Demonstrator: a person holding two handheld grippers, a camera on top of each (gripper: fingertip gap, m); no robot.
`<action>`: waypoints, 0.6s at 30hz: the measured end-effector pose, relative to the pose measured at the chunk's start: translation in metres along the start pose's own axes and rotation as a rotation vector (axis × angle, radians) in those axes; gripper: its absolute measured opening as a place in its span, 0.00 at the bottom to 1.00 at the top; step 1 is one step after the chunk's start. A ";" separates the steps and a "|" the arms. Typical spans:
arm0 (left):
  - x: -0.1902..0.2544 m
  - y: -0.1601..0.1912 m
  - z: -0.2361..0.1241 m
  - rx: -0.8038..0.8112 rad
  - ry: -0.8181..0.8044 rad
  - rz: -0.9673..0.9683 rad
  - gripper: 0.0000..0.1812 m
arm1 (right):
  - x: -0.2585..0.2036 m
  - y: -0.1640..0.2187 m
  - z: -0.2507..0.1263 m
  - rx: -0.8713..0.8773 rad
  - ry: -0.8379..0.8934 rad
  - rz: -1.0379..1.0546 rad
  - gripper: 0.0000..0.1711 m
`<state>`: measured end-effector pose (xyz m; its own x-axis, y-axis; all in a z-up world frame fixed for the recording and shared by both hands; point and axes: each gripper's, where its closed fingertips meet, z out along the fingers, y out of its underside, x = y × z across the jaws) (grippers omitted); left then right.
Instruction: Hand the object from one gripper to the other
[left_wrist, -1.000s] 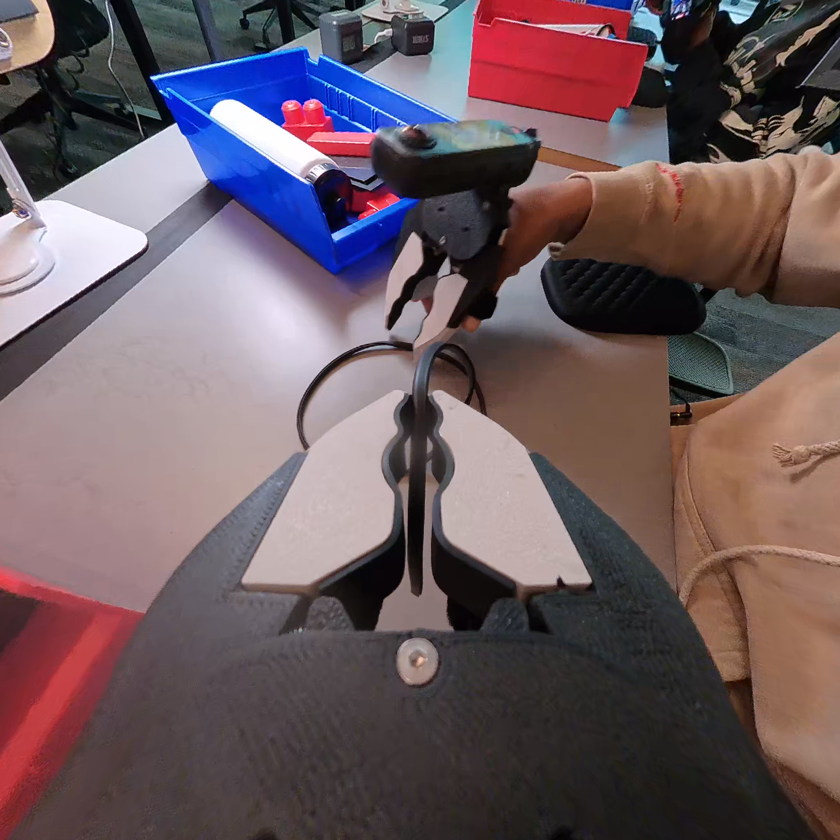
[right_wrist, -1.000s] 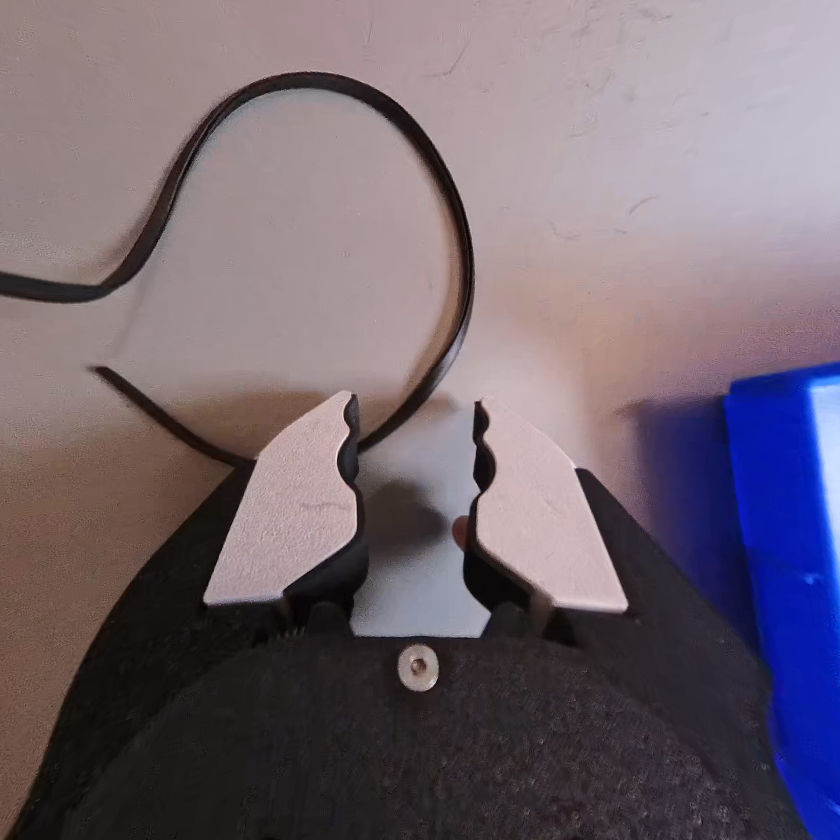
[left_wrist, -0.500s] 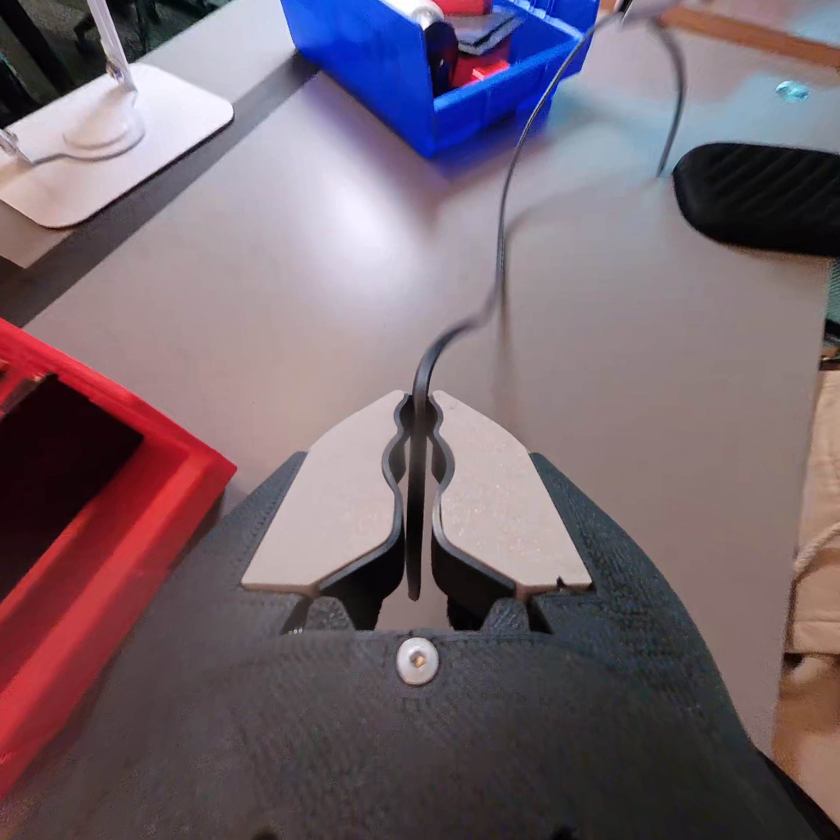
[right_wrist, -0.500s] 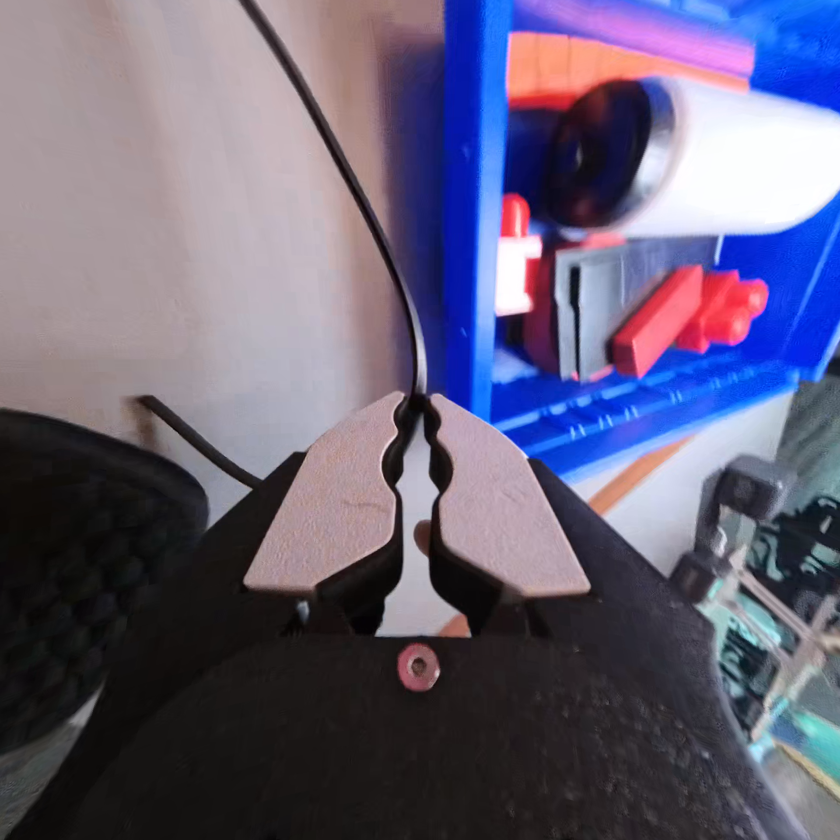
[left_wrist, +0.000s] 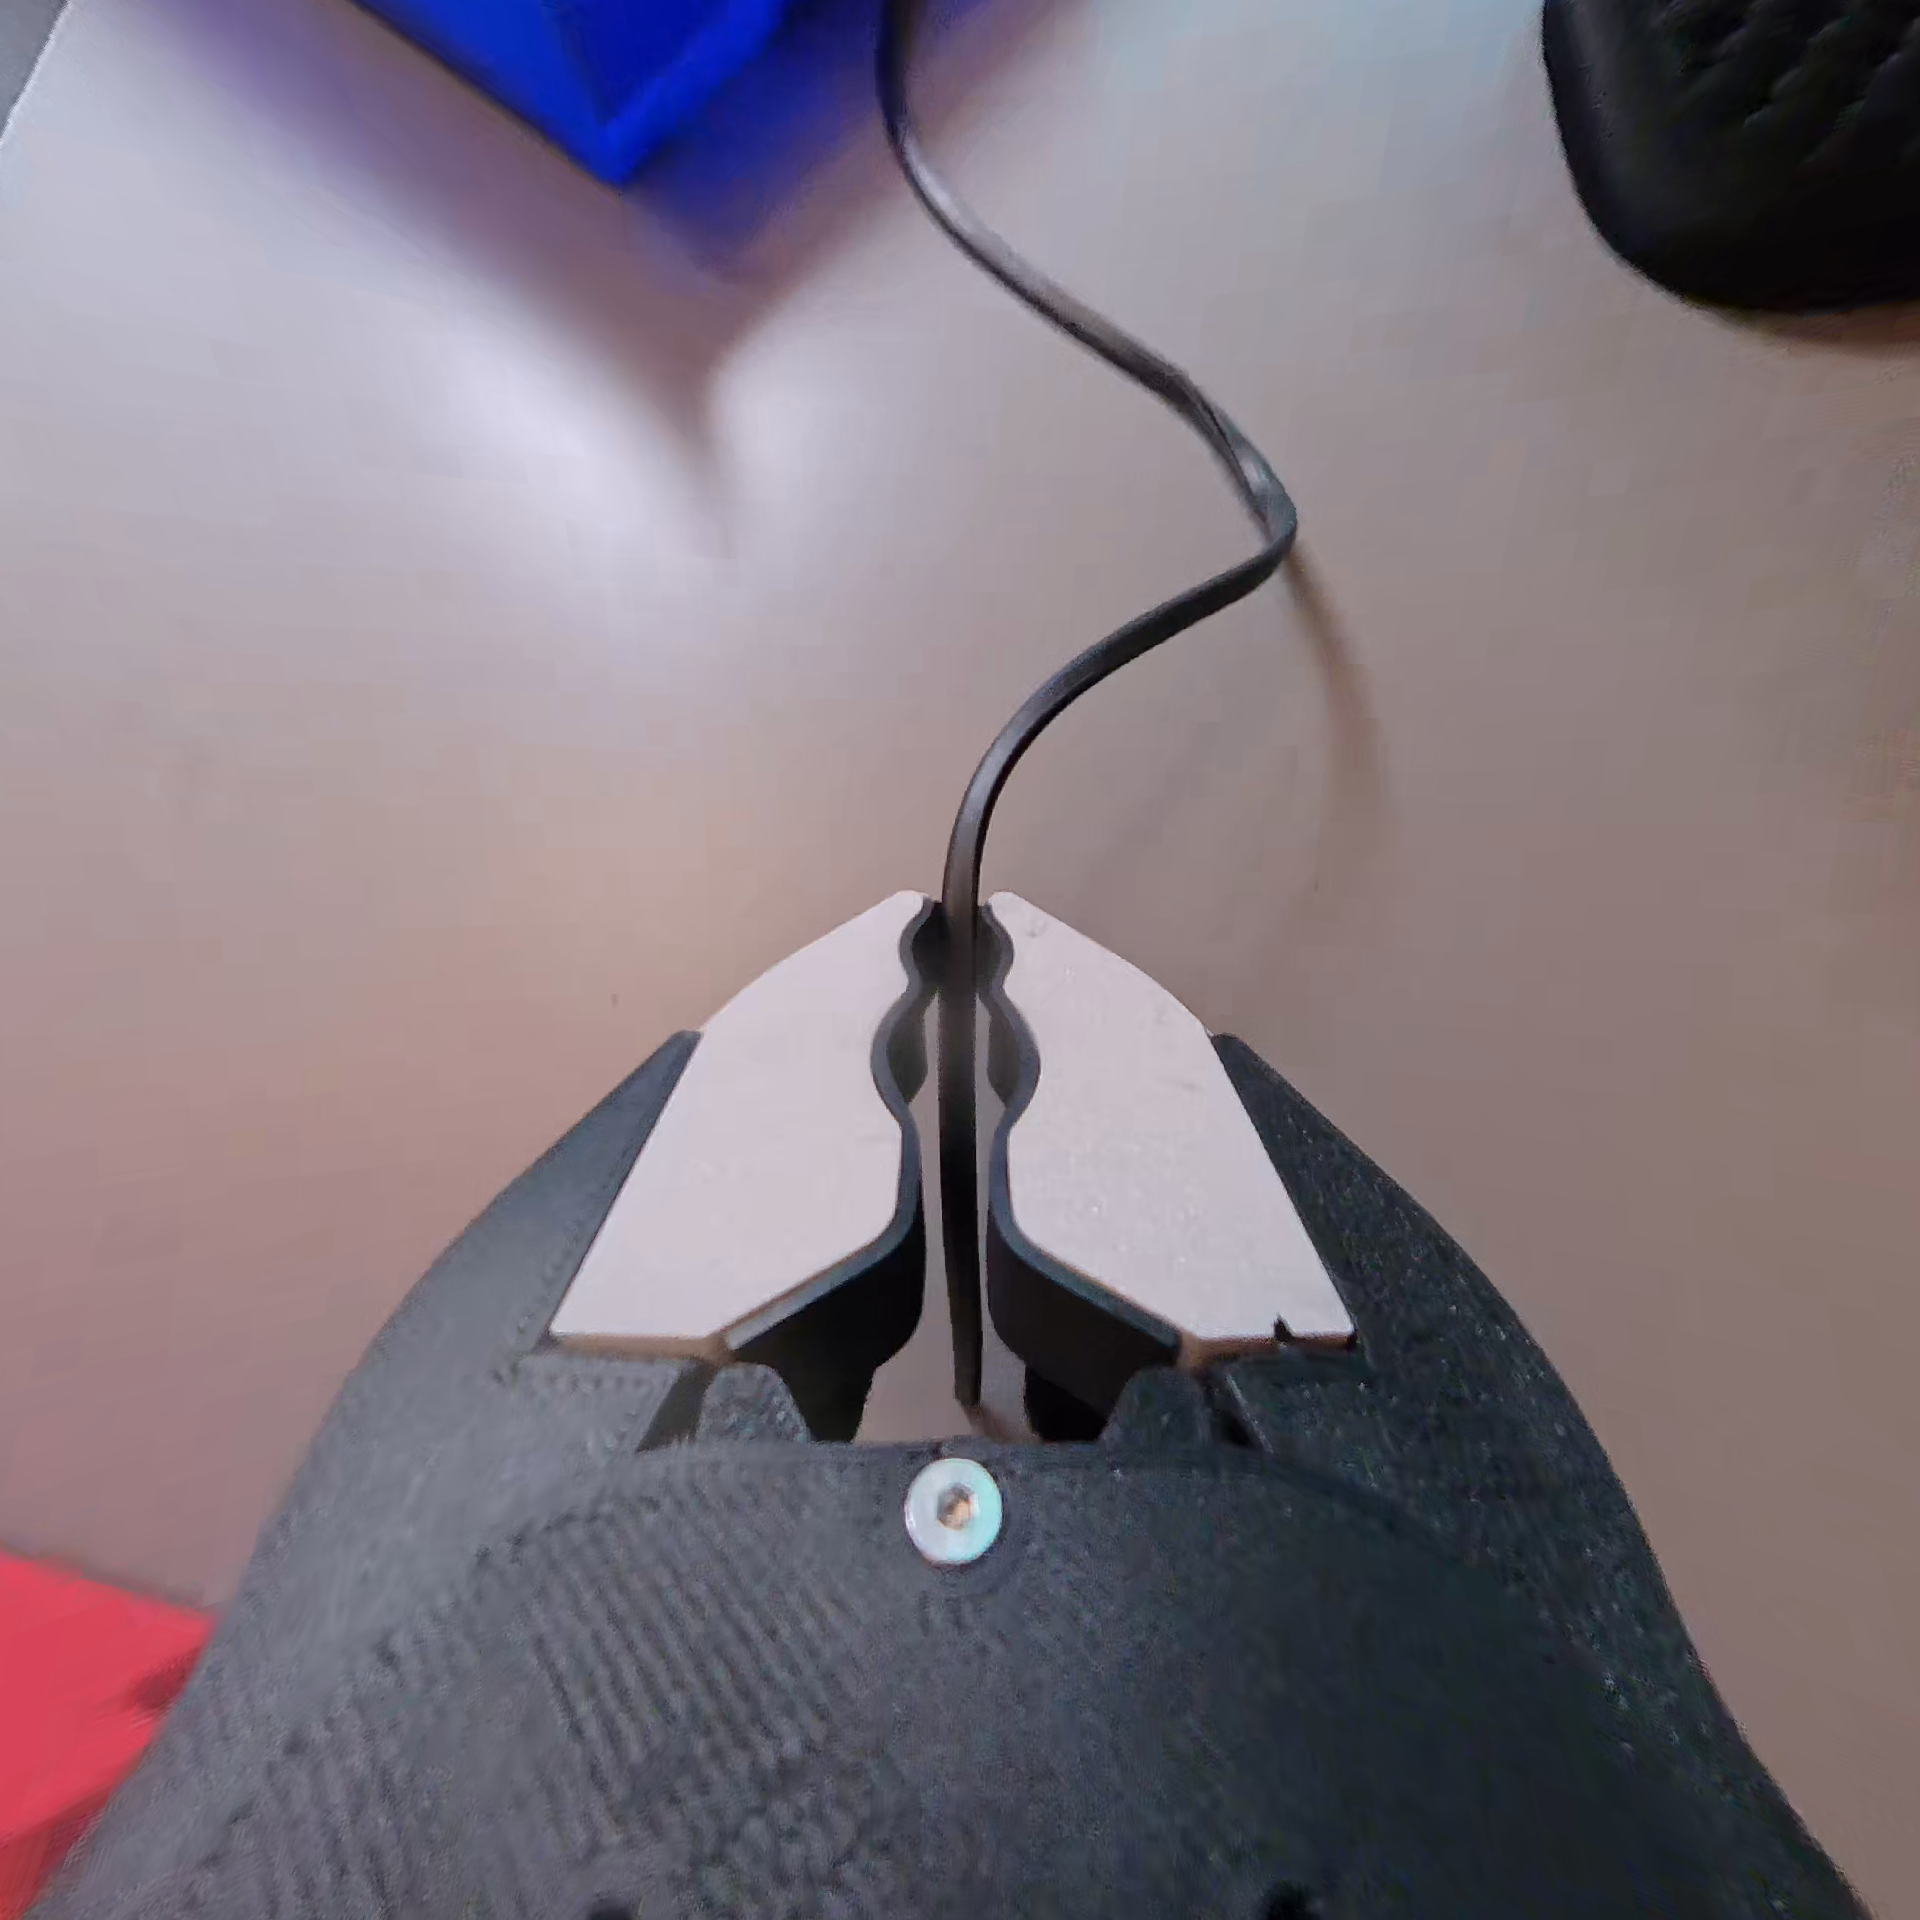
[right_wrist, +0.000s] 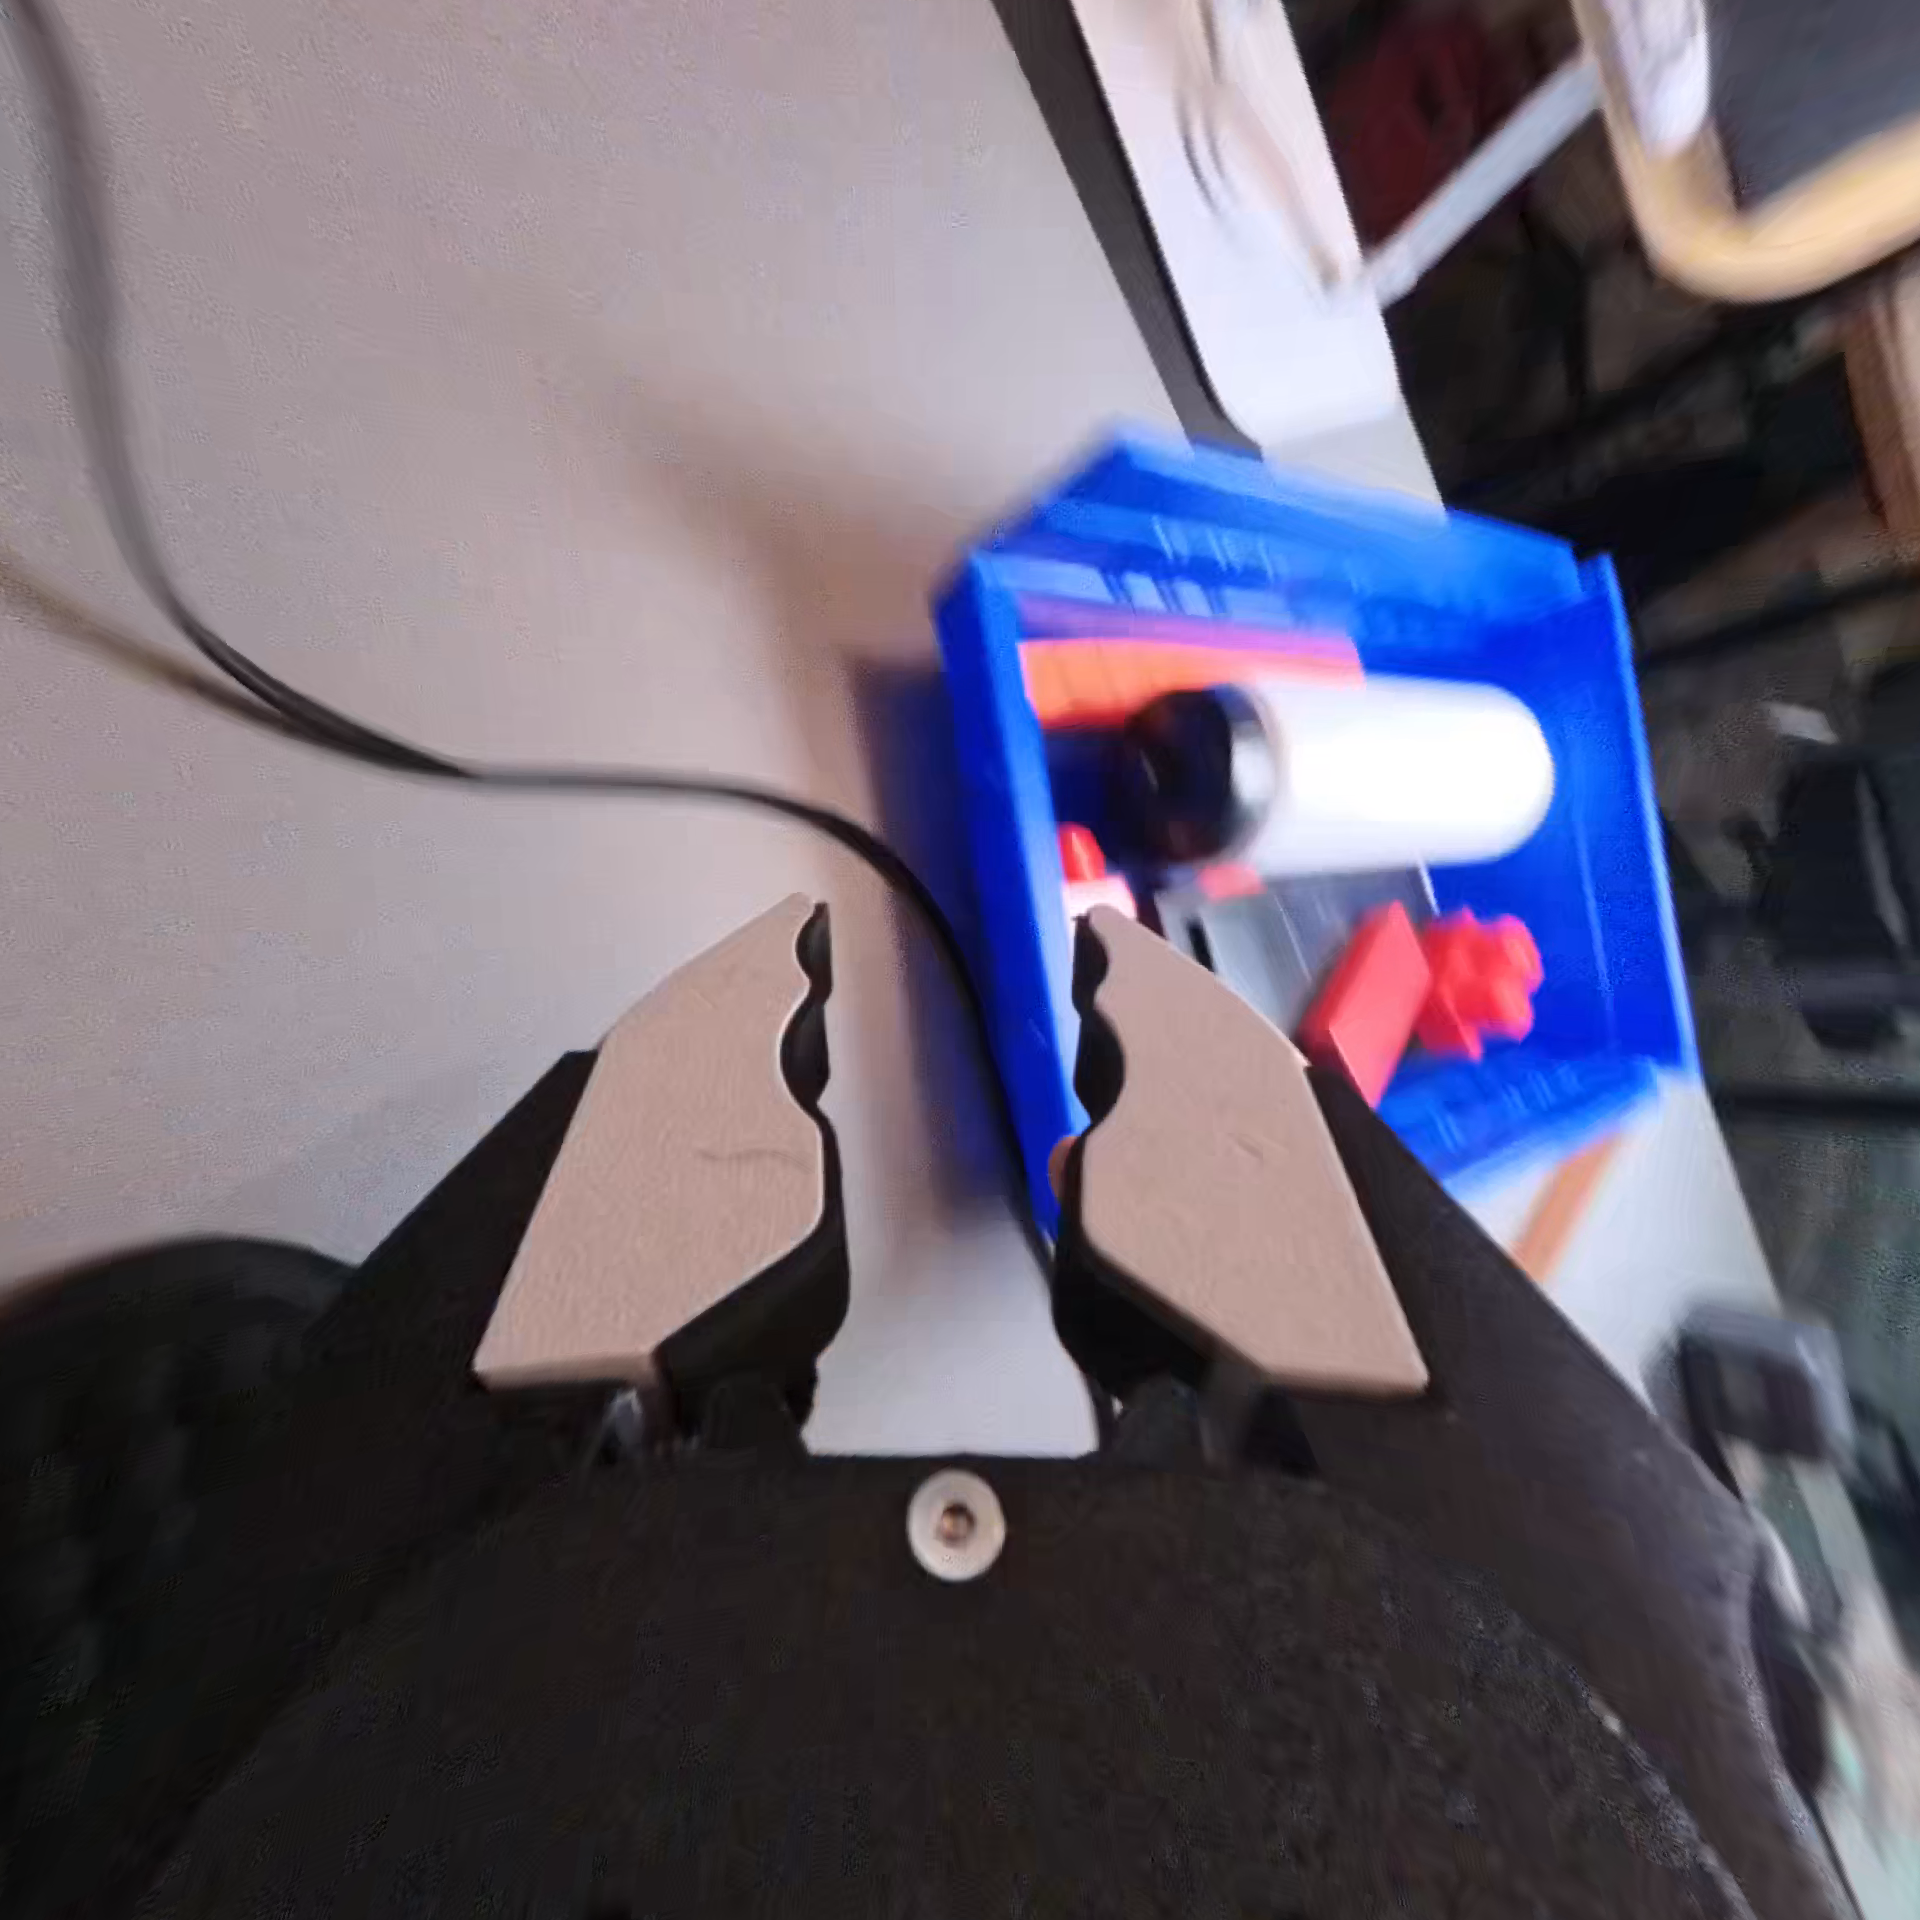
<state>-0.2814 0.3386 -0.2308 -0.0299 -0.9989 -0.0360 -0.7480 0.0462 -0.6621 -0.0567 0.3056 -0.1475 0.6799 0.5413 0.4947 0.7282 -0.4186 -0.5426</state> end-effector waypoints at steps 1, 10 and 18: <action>0.001 -0.009 0.002 0.011 0.011 0.004 0.03 | -0.028 -0.037 0.005 0.122 -0.087 -0.019 0.26; -0.029 -0.040 -0.018 0.176 -0.076 -0.014 0.09 | -0.110 -0.136 0.085 0.235 -0.402 -0.183 0.02; -0.050 -0.040 -0.023 0.364 -0.076 -0.111 0.21 | -0.047 -0.144 0.072 0.406 -0.355 0.073 0.02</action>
<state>-0.2653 0.3863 -0.1857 0.0979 -0.9952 0.0047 -0.4592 -0.0494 -0.8870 -0.1997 0.3926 -0.1412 0.6051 0.7638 0.2246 0.5406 -0.1871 -0.8202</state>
